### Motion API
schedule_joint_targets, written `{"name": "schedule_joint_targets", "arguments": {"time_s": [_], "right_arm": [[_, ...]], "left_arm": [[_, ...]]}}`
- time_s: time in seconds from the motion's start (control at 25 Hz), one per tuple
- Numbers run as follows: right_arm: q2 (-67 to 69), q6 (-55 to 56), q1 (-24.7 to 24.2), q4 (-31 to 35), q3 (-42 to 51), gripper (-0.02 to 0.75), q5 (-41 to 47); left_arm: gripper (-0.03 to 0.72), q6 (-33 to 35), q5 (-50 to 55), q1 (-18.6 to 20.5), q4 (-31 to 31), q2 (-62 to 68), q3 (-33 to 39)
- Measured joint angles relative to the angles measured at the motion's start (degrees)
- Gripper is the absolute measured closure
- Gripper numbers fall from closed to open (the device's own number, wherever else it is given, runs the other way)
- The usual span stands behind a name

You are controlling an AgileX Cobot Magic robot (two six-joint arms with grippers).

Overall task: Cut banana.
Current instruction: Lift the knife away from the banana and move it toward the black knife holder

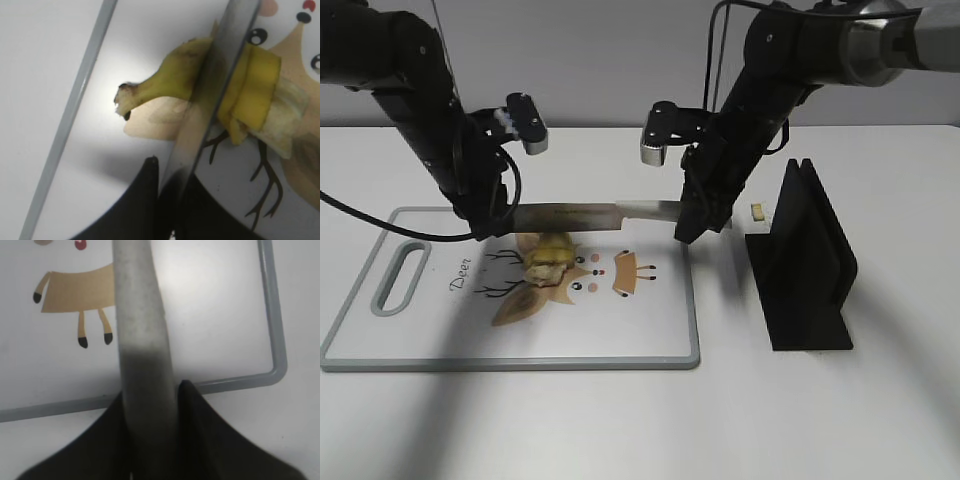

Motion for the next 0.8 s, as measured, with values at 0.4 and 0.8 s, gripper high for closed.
{"name": "schedule_joint_targets", "arguments": {"time_s": [0.4, 0.8], "right_arm": [[-0.1, 1.1, 0.0, 1.1, 4.4, 0.532, -3.0], [0.2, 1.2, 0.0, 2.8, 7.1, 0.528, -6.1]], "left_arm": [[0.616, -2.0, -0.4, -0.4, 1.3, 1.8, -0.2], [0.590, -3.4, 0.3, -0.4, 1.3, 4.4, -1.2]]}}
